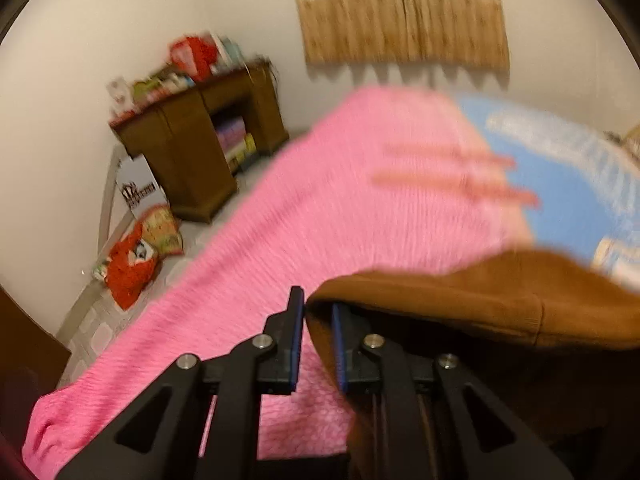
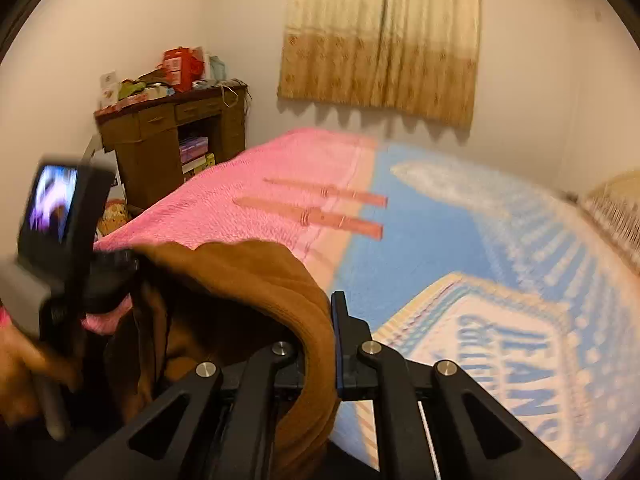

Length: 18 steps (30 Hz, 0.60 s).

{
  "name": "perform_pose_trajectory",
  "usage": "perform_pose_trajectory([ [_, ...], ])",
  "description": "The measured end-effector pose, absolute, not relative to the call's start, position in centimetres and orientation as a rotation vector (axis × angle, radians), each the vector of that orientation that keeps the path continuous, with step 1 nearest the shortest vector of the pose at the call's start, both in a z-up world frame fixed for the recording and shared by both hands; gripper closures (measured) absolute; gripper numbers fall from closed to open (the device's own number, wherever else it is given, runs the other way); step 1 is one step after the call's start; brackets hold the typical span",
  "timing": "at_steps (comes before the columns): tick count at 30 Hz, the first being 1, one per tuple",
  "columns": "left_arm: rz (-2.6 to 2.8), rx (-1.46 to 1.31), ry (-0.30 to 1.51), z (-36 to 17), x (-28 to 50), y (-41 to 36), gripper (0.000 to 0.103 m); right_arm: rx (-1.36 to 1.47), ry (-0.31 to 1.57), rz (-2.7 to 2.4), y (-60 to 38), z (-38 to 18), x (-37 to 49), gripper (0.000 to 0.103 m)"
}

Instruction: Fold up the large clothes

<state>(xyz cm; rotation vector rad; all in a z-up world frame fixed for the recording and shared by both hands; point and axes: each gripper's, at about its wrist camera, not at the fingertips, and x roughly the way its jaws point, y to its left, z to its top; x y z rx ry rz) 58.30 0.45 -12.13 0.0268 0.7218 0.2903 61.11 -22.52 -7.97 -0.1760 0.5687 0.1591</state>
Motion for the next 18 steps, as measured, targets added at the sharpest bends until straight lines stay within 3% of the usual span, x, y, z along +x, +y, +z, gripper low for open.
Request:
perform_pose_trajectory([
  [6,0.218,-0.02,0.523,-5.3,47.6,2.4,0.085,-0.137,0.489,0.212,-24.0,-4.5,53.3,0.098],
  [11,0.197,0.033,0.462,-7.1,39.5,3.6,0.084,-0.167,0.509,0.325,-23.8,-7.1,45.8,0.097],
  [12,0.192,0.051,0.485,-8.6,38.6,3.4,0.081,-0.169,0.543,0.324,-23.7,-8.2,45.6,0.097],
  [15,0.18,0.106,0.612,-12.8,37.3,3.2,0.056,-0.125,0.728,0.271,-24.6,-13.3,44.9,0.094],
  [16,0.172,0.12,0.655,-14.4,36.3,3.3,0.053,-0.06,0.776,0.261,-25.7,-14.7,44.7,0.087],
  [17,0.164,0.129,0.679,-15.2,35.6,3.4,0.052,-0.011,0.789,0.257,-26.6,-15.3,44.5,0.071],
  [18,0.154,0.146,0.701,-16.1,34.5,3.6,0.045,0.041,0.78,0.23,-27.8,-15.5,43.8,0.061],
])
